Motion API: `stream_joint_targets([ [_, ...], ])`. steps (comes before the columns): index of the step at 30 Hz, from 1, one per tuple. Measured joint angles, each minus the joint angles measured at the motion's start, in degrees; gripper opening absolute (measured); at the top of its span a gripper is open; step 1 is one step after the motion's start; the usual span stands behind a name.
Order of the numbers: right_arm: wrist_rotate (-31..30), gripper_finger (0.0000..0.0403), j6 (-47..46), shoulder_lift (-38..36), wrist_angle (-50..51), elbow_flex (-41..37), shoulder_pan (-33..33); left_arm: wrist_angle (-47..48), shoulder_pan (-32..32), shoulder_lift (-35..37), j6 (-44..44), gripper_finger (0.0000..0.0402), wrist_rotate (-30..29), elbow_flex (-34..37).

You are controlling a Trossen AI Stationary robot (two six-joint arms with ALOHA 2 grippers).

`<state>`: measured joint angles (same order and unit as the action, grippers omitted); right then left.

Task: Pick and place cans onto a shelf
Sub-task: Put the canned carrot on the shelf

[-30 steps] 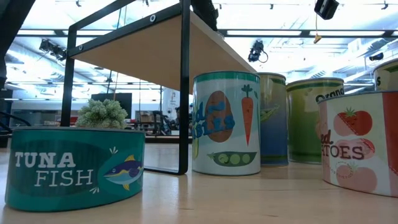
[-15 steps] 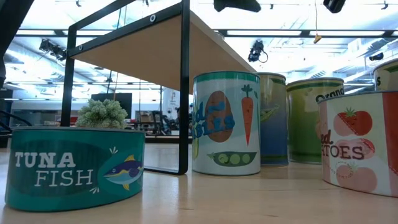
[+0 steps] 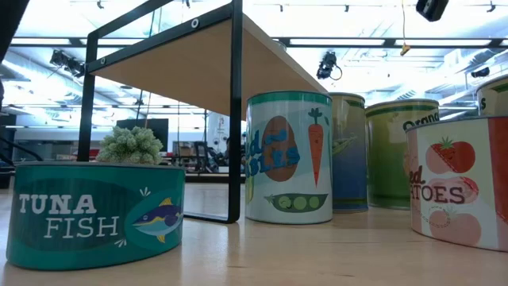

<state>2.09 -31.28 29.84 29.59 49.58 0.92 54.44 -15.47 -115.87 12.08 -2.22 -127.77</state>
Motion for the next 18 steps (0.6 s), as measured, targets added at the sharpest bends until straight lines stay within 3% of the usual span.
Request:
stream_joint_targets([
  [7,6.7,0.0027,1.5,7.7,4.1,0.0,0.5,18.0,-3.9,0.5,4.0,0.0279,-14.6,-7.1],
  [13,6.4,0.0027,2.8,16.5,12.8,1.9,6.4,24.2,-9.1,4.8,8.5,0.0227,-26.3,-0.3],
  [18,3.4,0.0027,5.7,24.7,19.6,8.2,11.7,23.0,-10.0,10.8,9.8,0.018,-28.1,5.7],
])
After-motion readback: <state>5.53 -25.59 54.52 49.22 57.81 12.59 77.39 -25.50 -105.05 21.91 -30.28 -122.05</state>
